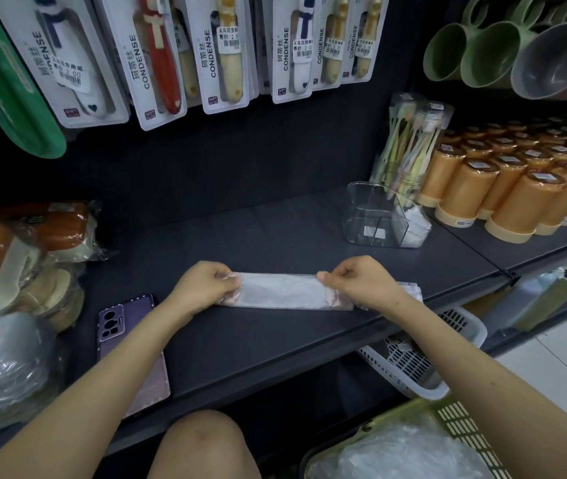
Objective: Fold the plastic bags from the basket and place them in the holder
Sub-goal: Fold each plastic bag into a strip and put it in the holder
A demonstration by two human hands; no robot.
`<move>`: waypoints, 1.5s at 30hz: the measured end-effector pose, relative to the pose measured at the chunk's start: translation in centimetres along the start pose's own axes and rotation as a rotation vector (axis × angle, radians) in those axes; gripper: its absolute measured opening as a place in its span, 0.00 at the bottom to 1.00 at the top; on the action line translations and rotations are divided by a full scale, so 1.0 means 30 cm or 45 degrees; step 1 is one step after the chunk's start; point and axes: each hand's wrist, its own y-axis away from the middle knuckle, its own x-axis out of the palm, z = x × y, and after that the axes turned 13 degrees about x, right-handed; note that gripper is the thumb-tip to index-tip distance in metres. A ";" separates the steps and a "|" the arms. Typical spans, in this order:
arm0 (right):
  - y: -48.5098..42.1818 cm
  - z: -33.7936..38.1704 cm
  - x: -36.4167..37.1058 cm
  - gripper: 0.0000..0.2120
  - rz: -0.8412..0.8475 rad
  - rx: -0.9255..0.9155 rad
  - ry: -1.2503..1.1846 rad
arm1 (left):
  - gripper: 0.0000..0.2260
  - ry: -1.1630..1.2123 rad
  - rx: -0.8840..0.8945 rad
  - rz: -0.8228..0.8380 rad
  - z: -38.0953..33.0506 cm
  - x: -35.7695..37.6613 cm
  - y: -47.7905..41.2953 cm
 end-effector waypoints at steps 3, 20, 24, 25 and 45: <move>-0.022 -0.005 0.009 0.19 -0.032 0.054 0.070 | 0.08 -0.024 -0.053 -0.034 -0.015 0.003 -0.005; -0.021 0.026 0.015 0.16 -0.048 0.157 0.212 | 0.26 -0.958 0.113 0.158 -0.051 0.260 0.049; 0.013 0.031 0.015 0.13 -0.531 -0.032 0.265 | 0.28 -0.967 0.111 0.151 -0.057 0.261 0.055; 0.027 0.028 0.039 0.13 -0.740 -0.209 0.396 | 0.28 -0.959 0.112 0.149 -0.058 0.262 0.054; 0.083 -0.216 -0.082 0.28 -0.605 -0.085 0.636 | 0.31 -1.006 0.101 0.180 -0.043 0.261 0.045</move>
